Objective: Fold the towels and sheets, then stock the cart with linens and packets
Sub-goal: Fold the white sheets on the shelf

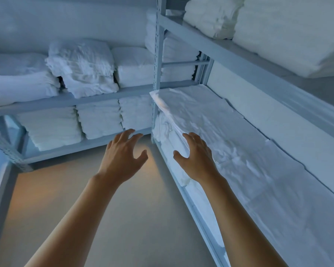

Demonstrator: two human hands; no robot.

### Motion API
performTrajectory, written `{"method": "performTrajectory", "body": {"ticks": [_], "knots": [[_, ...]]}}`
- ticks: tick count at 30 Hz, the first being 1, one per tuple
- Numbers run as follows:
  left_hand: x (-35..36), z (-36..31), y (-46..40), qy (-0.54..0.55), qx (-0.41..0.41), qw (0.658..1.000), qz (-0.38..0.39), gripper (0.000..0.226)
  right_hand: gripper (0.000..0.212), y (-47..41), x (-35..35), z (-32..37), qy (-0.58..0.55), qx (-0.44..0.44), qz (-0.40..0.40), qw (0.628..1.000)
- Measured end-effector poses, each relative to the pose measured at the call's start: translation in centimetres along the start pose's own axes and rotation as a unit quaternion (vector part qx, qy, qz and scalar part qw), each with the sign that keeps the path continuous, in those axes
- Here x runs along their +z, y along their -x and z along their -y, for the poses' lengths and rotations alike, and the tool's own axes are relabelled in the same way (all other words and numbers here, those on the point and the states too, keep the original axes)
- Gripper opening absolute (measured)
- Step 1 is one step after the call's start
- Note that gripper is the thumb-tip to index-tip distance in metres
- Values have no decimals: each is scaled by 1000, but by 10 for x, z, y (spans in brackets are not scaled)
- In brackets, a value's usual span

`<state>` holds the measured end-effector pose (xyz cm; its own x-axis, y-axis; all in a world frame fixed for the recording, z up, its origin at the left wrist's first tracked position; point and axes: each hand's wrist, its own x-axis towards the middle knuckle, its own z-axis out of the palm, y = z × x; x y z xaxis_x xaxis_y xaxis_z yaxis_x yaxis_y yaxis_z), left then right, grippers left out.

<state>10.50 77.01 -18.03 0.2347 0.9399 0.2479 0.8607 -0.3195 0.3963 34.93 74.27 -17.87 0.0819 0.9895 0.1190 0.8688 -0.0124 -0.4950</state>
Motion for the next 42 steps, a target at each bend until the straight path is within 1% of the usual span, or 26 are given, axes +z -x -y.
{"method": "performTrajectory", "body": {"ticks": [6,12,17,20,23,26,30,35,38,42], "knots": [[11,26,-44,-3,2,1000,13,61,68,-55,17,6,4,-6,-7,1000],[34,40,-107,-3,13,1000,15,59,69,-119,35,-12,-2,7,-4,1000],[65,61,-178,-17,11,1000,21,58,69,-196,57,-34,-16,11,-1,1000],[87,69,-227,-27,13,999,41,57,69,-249,68,-48,-33,20,9,999],[106,72,-278,-38,18,997,66,58,70,-298,73,-62,-46,35,18,998],[119,72,-329,-44,30,996,70,58,70,-344,72,-81,-48,40,16,998],[134,66,-385,-48,52,994,79,58,71,-392,66,-104,-45,58,6,997],[155,59,-439,-41,89,991,95,57,71,-428,66,-126,-46,87,-11,995],[176,58,-471,-33,123,985,114,56,72,-441,71,-143,-38,125,-26,991],[212,57,-509,-21,189,968,162,56,73,-447,87,-164,-28,199,-39,979]]}}
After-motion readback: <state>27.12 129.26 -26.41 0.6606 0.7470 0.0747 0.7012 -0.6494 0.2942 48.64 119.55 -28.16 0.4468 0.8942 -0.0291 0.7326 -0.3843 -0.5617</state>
